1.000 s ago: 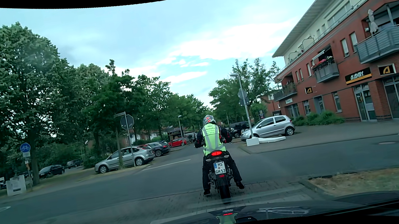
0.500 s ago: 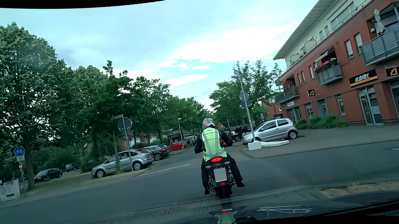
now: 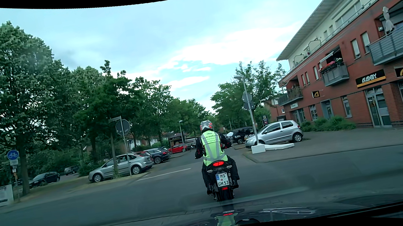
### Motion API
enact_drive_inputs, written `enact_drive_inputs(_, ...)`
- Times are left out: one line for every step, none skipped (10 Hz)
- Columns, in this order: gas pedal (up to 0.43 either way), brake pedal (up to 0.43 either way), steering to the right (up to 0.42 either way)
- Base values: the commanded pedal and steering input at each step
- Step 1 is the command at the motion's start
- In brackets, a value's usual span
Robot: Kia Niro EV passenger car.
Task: Follow the waypoints while adhering to traffic rules and regulations
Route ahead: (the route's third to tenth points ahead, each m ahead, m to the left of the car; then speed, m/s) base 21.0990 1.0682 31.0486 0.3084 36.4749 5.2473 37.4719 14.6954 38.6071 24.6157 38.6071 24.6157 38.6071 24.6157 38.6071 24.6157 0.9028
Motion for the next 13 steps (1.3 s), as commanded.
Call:
enact_drive_inputs(0.0, 0.104, 0.01)
enact_drive_inputs(0.0, 0.11, 0.01)
enact_drive_inputs(0.0, 0.122, 0.01)
enact_drive_inputs(0.0, 0.14, 0.009)
enact_drive_inputs(0.0, 0.159, 0.01)
enact_drive_inputs(0.0, 0.165, 0.01)
enact_drive_inputs(0.0, 0.177, 0.012)
enact_drive_inputs(0.0, 0.195, 0.012)
enact_drive_inputs(0.0, 0.207, 0.012)
enact_drive_inputs(0.0, 0.207, 0.012)
enact_drive_inputs(0.0, 0.207, 0.012)
enact_drive_inputs(0.0, 0.213, 0.012)
enact_drive_inputs(0.0, 0.226, 0.012)
